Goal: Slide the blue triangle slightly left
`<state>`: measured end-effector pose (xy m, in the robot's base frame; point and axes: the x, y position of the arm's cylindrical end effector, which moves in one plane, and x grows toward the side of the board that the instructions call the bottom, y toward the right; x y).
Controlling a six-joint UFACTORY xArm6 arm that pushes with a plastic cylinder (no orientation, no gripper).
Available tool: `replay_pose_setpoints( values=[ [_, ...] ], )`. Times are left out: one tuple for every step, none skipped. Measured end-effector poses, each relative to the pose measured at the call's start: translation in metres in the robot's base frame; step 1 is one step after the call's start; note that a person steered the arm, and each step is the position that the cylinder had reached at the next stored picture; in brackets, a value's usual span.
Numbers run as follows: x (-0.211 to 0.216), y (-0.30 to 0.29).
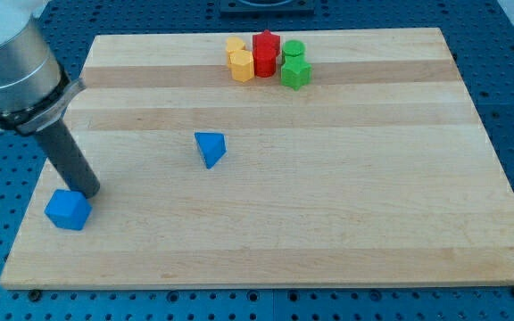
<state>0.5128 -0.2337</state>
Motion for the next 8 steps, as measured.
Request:
replay_pose_setpoints(
  values=[
    [0.008,-0.001],
    [-0.008,0.007],
    [-0.009,0.069],
    [-0.007,0.126],
    [-0.021,0.181],
    [-0.052,0.210],
    [-0.078,0.214],
    [-0.083,0.206]
  ],
)
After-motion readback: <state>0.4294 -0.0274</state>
